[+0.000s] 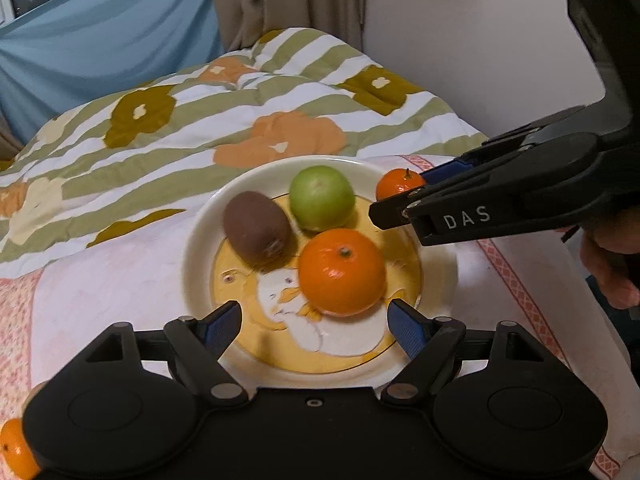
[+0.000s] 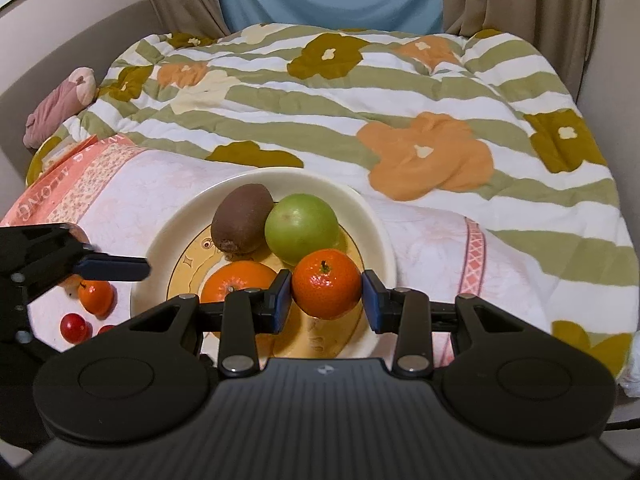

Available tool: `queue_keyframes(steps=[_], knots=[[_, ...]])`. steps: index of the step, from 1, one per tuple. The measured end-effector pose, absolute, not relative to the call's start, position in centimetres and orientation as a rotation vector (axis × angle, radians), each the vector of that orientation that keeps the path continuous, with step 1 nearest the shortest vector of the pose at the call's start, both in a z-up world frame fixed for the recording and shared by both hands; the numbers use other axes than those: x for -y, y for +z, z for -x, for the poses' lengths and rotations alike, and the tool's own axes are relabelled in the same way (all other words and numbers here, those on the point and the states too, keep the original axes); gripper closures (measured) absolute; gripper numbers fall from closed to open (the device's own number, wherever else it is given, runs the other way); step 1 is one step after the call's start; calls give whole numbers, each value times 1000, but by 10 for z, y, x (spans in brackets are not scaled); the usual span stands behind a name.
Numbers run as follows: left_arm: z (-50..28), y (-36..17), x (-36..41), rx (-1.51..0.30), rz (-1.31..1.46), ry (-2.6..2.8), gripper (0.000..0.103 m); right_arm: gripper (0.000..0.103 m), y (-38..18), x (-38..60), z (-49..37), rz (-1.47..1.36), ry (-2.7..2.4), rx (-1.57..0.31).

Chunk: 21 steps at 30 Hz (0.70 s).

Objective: Organize fruits
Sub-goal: 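Carry the orange and tangerine into the duck bowl and open both tools, then withdraw both tools from the bowl toward the remaining fruit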

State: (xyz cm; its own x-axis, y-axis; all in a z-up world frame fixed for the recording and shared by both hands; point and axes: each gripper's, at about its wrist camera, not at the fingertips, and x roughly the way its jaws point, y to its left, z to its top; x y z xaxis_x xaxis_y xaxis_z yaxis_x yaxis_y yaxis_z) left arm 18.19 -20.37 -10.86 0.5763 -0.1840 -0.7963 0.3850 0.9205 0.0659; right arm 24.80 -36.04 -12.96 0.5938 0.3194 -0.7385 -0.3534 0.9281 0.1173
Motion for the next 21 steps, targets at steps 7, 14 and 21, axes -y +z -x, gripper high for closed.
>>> queue_keyframes(steps=[7, 14, 21], knots=[[-179, -106, 191, -909, -205, -309, 19, 48, -139, 357, -251, 40, 384, -851], [-167, -97, 191, -886, -205, -305, 17, 2, -131, 364, -242, 35, 340, -828], [-157, -82, 187, -856, -194, -301, 17, 2, -114, 372, -227, 33, 300, -817]])
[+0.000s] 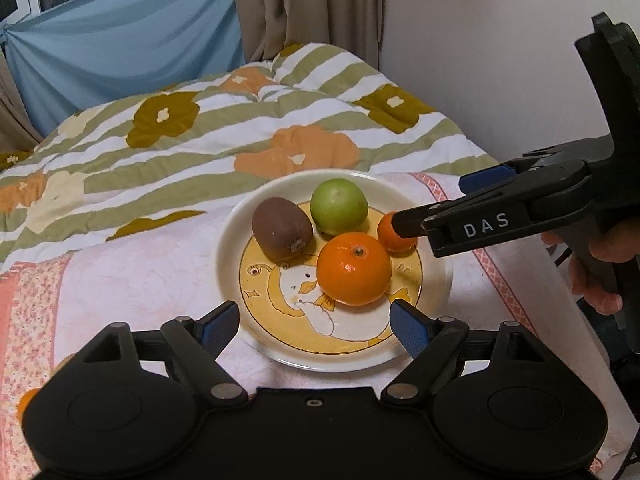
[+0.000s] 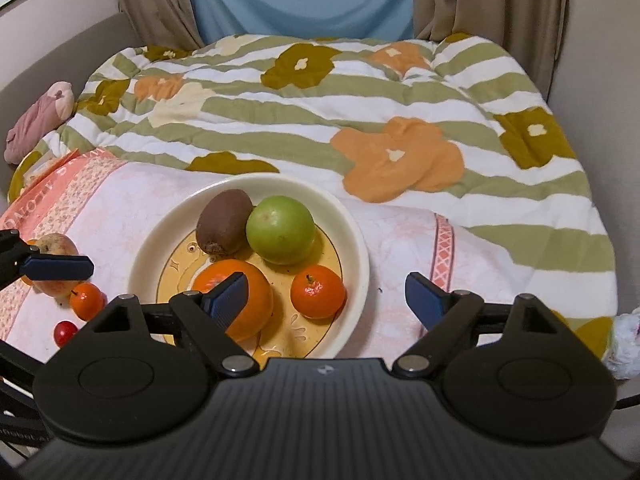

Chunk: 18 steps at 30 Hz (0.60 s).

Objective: Organize fruits
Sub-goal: 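Withdraw both tools from the bowl toward the remaining fruit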

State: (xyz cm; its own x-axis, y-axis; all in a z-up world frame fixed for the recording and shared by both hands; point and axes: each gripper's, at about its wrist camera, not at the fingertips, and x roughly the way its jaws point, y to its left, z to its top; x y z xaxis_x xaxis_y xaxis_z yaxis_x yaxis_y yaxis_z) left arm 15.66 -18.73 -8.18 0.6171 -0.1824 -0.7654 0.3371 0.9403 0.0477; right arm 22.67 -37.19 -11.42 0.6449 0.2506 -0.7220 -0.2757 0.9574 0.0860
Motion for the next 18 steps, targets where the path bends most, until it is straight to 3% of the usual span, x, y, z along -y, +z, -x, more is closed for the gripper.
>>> queue_keyframes(steps=[12, 14, 16, 18], knots=[[-110, -36, 162, -765, -170, -252, 17, 0, -56, 358, -173, 54, 294, -742], [-100, -30, 153, -747, -161, -246, 13, 0, -49, 352, -162, 61, 283, -722], [-88, -24, 144, -726, -164, -223, 1, 0, -42, 346, -151, 61, 283, -698], [-75, -19, 134, -705, -169, -208, 1, 0, -38, 340, -141, 70, 280, -693]])
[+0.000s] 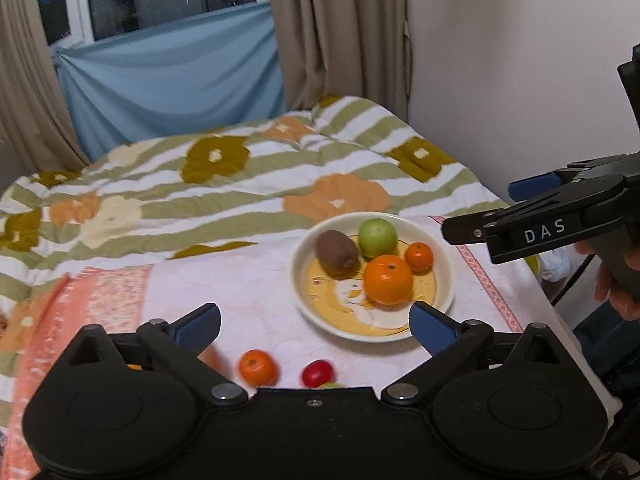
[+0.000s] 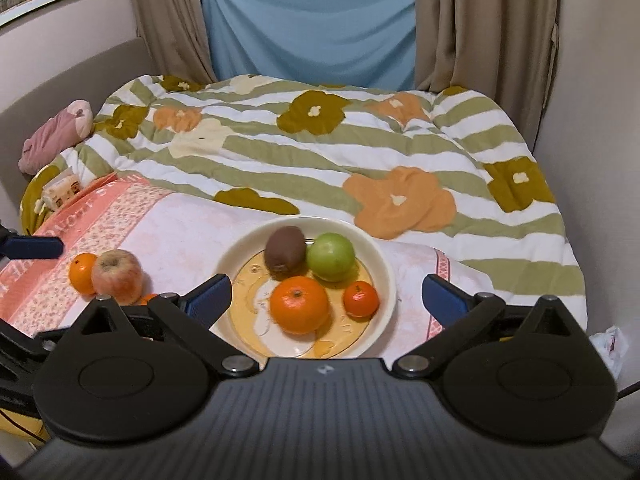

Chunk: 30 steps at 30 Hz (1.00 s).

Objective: Organize fruits
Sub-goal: 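Withdraw both tools from the bowl toward the remaining fruit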

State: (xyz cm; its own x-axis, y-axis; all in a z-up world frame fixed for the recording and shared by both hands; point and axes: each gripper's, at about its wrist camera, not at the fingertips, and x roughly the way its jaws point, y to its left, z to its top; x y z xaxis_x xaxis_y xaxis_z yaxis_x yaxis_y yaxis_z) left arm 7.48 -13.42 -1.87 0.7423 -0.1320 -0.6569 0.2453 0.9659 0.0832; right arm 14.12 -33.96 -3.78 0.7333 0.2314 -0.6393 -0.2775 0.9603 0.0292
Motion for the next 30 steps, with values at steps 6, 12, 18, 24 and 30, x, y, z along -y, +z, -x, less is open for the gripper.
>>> queue_keyframes(steps=[6, 12, 18, 24, 30], knots=[[-55, -12, 96, -722, -141, -182, 1, 0, -29, 317, -111, 63, 252, -696], [-40, -2, 53, -708, -138, -173, 1, 0, -24, 284, -83, 30, 217, -708], [-40, -3, 8, -717, -147, -163, 0, 0, -22, 240, -66, -12, 213, -698], [-46, -16, -34, -749, -145, -203, 1, 0, -29, 196, -62, -38, 209, -696], [-61, -35, -64, -769, -173, -234, 1, 0, -46, 155, -67, -70, 192, -716]])
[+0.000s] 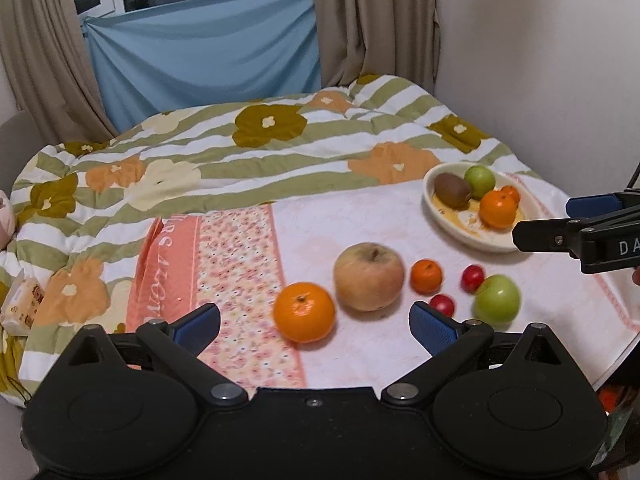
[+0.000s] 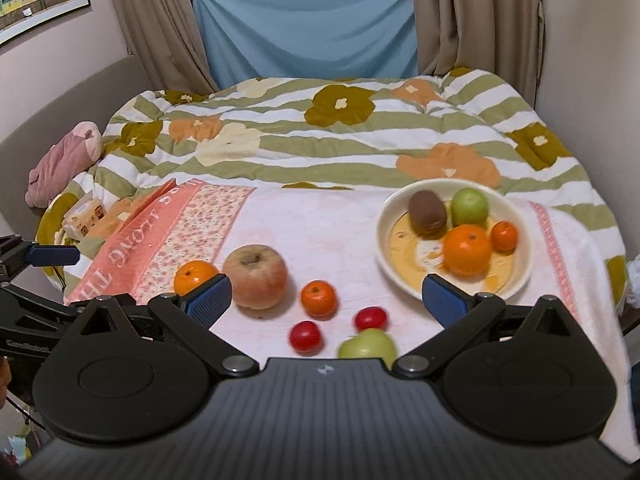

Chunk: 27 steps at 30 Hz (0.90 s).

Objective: Organize fruits
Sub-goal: 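Withdraw both tools from the bowl toward the remaining fruit, then grasp the large orange with the left tool while the right tool grasps the big apple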

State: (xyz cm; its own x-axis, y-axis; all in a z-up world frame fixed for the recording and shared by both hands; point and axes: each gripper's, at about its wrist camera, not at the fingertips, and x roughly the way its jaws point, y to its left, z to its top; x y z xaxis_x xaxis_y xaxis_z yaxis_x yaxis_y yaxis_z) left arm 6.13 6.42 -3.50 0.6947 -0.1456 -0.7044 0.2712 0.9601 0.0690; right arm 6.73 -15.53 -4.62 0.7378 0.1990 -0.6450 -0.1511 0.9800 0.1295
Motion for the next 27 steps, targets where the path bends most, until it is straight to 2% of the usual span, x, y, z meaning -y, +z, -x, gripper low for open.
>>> queue_keyframes(steps=[8, 12, 18, 21, 25, 27], knots=[[-99, -80, -81, -792, -228, -334, 4, 0, -82, 111, -91, -102, 157, -739], [-118, -106, -76, -829, -246, -381, 13, 0, -100, 92, -105, -115, 153, -750], [-134, -131, -69, -846, -282, -394, 17, 0, -118, 77, -123, -141, 139, -767], [-139, -138, -67, -847, -301, -400, 27, 0, -125, 75, -129, -154, 120, -776], [-145, -146, -67, -871, -304, -407, 35, 0, -131, 74, -135, -181, 108, -783], [-146, -147, -69, -867, -296, -414, 35, 0, -134, 72, -137, -181, 103, -784]])
